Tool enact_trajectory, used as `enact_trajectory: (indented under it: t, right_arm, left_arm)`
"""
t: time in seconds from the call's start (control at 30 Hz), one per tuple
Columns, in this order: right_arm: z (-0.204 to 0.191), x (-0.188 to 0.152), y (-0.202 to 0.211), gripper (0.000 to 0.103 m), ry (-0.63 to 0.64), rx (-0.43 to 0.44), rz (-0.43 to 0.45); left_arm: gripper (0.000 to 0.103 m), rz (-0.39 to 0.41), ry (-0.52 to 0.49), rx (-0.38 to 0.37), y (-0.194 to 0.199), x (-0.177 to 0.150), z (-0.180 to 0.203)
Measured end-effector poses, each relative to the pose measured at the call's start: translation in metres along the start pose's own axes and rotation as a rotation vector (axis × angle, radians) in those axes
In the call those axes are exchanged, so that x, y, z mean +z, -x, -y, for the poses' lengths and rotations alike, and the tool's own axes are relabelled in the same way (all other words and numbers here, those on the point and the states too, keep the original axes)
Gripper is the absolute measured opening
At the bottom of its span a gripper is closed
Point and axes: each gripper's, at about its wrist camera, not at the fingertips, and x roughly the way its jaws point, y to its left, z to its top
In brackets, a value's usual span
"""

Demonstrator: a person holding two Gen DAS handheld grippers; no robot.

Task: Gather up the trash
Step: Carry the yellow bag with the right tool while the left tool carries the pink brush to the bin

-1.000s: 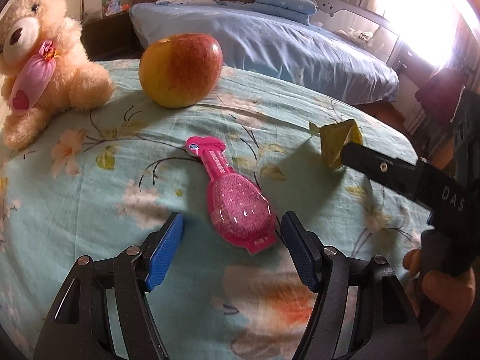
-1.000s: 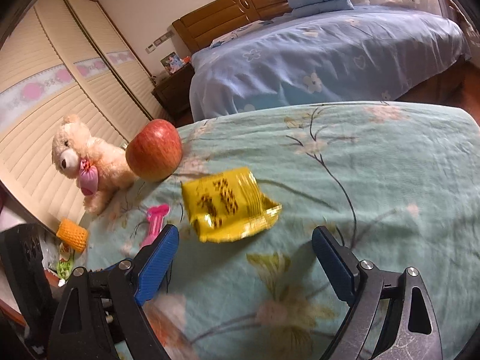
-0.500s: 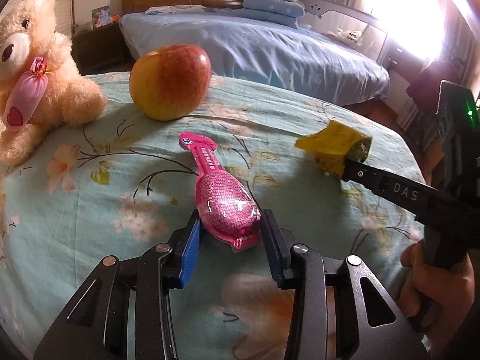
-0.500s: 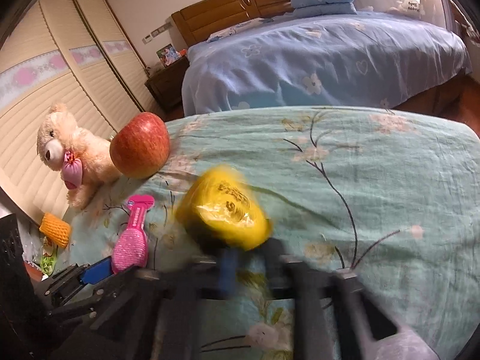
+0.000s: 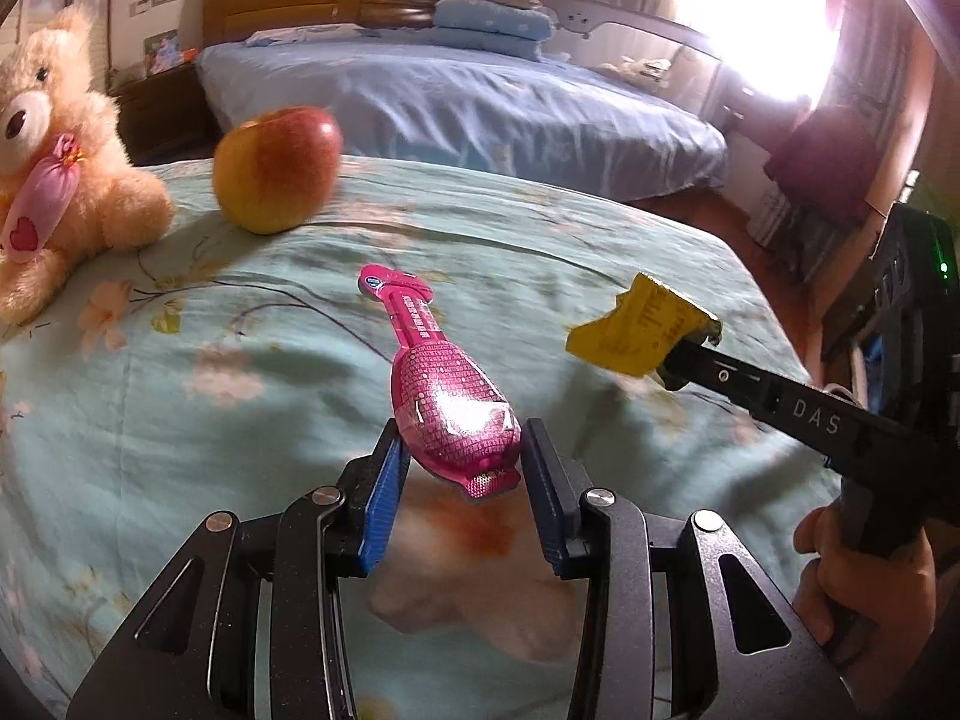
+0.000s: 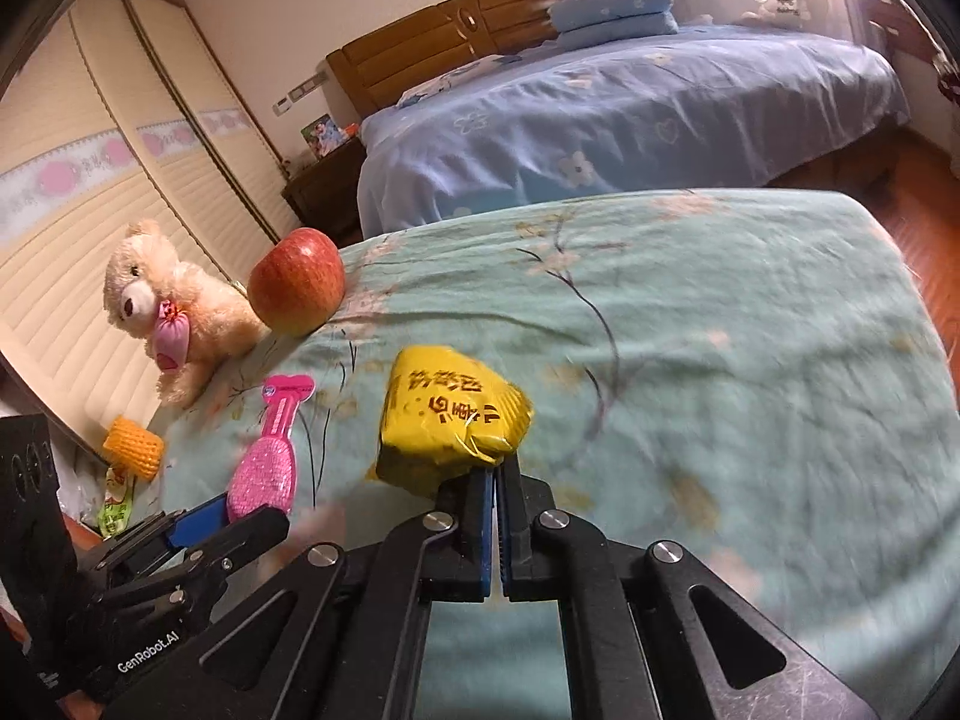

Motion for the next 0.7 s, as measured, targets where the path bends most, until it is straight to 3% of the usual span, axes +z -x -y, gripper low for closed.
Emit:
enact_trajectory:
  t: [0.7]
  right_arm:
    - [0.049,-0.063,0.099,0.001,-0.135,-0.087,0.108]
  left_arm:
    - [0.037,-0.024,-0.143,-0.149,0.022,-0.034,0.095]
